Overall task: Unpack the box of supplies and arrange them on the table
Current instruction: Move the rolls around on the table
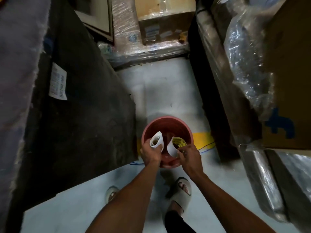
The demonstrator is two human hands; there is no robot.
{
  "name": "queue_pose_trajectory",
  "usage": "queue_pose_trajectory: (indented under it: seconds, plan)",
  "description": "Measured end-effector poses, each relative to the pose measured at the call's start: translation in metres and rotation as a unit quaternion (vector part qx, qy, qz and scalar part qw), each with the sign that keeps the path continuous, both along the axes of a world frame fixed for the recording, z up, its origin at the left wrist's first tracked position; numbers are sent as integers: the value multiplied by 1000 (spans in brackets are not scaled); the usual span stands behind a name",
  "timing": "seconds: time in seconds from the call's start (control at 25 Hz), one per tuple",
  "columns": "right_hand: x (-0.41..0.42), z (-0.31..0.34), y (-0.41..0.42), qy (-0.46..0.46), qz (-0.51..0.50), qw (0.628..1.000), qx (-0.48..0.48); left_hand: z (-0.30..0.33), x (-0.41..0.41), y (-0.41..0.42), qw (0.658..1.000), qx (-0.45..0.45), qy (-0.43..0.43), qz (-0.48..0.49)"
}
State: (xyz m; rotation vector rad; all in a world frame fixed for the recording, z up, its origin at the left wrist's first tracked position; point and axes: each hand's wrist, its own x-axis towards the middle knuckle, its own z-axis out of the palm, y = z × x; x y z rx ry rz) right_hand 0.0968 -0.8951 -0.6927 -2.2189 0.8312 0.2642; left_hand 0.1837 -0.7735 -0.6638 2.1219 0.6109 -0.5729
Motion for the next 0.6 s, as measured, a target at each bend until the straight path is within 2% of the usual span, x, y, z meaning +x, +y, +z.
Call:
queue_pose_trajectory:
  seconds: [0.12, 0.24, 0.44, 0.6]
  plan:
    - [7, -14, 1, -12, 12, 1000, 10, -22, 3, 4, 1000, 0, 5, -9]
    - [-1, -14, -1, -9, 34, 999, 24, -43, -4, 5, 998, -31, 45, -8]
    - [-7, 17, 4, 27, 28, 998, 51, -6, -14, 6, 995, -53, 90, -2]
    - [-3, 49, 11, 25, 30, 998, 49, 32, -30, 7, 996, -43, 75, -19]
